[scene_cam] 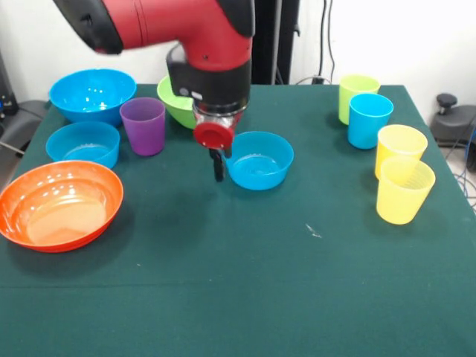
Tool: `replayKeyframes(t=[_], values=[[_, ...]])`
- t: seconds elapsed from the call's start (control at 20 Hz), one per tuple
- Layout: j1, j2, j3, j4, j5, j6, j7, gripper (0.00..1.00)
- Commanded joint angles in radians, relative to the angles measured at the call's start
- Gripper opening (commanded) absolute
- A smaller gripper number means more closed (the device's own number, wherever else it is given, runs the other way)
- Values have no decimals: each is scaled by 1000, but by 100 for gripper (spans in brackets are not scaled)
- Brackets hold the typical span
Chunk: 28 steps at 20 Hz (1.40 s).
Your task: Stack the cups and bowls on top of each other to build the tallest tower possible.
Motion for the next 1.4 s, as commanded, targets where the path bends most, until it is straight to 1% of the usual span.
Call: replayKeyframes(t=[0.05,0.4,0.55,0.65,0.75,0.8,0.9,1.0,1.15,1.4], values=[[41,-137,-50,145,29,16,41,100],[27,-190,-58,224,53,-32,82,100],[4,-209,-53,256,64,-37,65,100],[-13,-210,-54,267,50,-30,17,100],[-43,-208,-36,276,17,21,-145,100],[-45,-195,-29,265,5,46,-203,100],[-47,-177,-18,252,-12,85,-292,100],[-49,-169,-13,249,-29,104,-339,100],[-48,-169,-17,252,-52,115,-353,100],[-13,-147,-28,240,-78,118,-309,100]])
